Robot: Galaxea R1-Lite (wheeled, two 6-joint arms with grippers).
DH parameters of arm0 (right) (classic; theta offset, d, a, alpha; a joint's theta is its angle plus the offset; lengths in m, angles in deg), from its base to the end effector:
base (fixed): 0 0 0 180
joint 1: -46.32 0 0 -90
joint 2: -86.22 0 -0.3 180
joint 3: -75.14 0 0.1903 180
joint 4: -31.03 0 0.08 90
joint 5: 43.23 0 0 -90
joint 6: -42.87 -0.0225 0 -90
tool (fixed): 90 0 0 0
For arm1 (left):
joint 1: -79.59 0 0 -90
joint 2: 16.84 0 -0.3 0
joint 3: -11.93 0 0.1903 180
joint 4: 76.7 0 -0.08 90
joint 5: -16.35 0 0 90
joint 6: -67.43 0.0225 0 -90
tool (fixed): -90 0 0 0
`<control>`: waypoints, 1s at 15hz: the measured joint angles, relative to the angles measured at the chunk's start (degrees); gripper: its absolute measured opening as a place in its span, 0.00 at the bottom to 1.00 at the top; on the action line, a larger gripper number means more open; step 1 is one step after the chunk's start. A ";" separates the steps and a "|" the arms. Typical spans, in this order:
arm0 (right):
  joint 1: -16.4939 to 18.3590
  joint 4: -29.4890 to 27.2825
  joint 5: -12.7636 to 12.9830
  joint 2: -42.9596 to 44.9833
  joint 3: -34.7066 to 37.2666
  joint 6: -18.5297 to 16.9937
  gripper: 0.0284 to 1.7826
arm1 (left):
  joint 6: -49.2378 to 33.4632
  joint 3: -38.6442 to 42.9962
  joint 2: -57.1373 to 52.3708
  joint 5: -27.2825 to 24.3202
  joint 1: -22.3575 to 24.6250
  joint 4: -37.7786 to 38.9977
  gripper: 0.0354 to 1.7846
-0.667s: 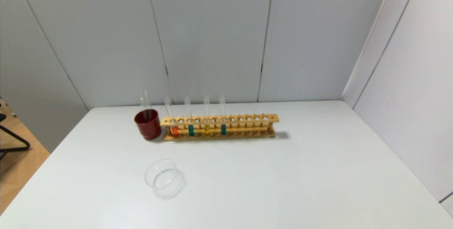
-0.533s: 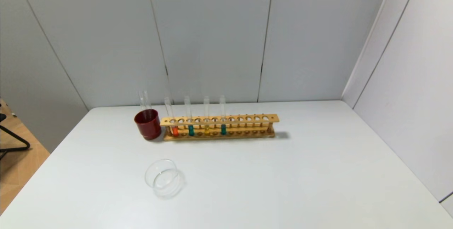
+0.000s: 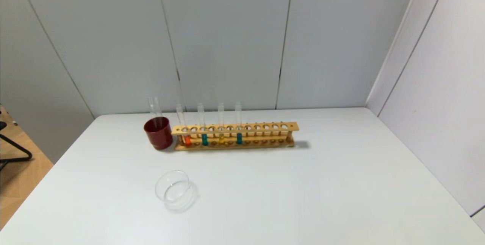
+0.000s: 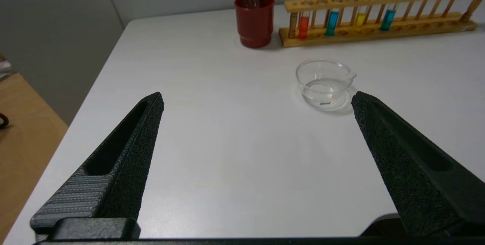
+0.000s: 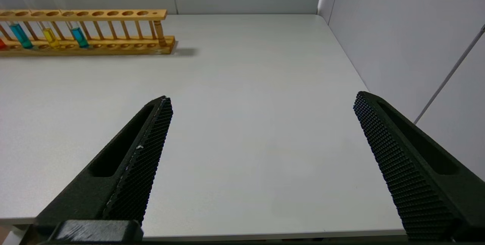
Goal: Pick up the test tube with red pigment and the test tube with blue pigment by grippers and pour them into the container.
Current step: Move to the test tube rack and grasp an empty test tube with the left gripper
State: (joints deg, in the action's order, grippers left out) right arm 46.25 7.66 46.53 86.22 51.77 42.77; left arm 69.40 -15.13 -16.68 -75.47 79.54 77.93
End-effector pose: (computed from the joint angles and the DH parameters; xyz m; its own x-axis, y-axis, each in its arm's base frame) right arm -0.0228 0.0001 0.0755 1.0000 0.0054 0.0000 -0.0054 1.0000 0.0017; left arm -0.0278 -0.0007 0.0897 0.9991 -0.0326 0.0267 0.0317 0.9989 0.0352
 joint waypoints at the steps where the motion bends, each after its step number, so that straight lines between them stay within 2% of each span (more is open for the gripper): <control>1: 0.00 0.00 0.02 0.00 0.00 -0.01 0.98 | 0.04 -3.39 0.44 -1.05 0.00 -2.01 0.98; 4: 0.02 0.00 0.02 0.00 0.00 -0.04 0.98 | 0.02 -15.87 5.68 -5.32 -0.02 -10.18 0.98; 7: 0.00 0.00 0.00 0.00 0.00 -0.04 0.98 | -0.16 -27.09 18.16 -7.30 -0.13 -11.97 0.98; 11: -0.02 0.00 0.00 0.00 0.00 -0.04 0.98 | -0.55 -37.10 39.01 -8.09 -0.30 -5.49 0.98; 15: 0.00 0.00 0.00 0.00 0.00 -0.04 0.98 | -2.38 -40.81 57.37 -8.46 -1.38 5.90 0.98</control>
State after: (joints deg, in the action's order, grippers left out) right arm 46.25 7.66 46.53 86.22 51.77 42.74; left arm 67.03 -55.95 40.69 -83.93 78.17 83.83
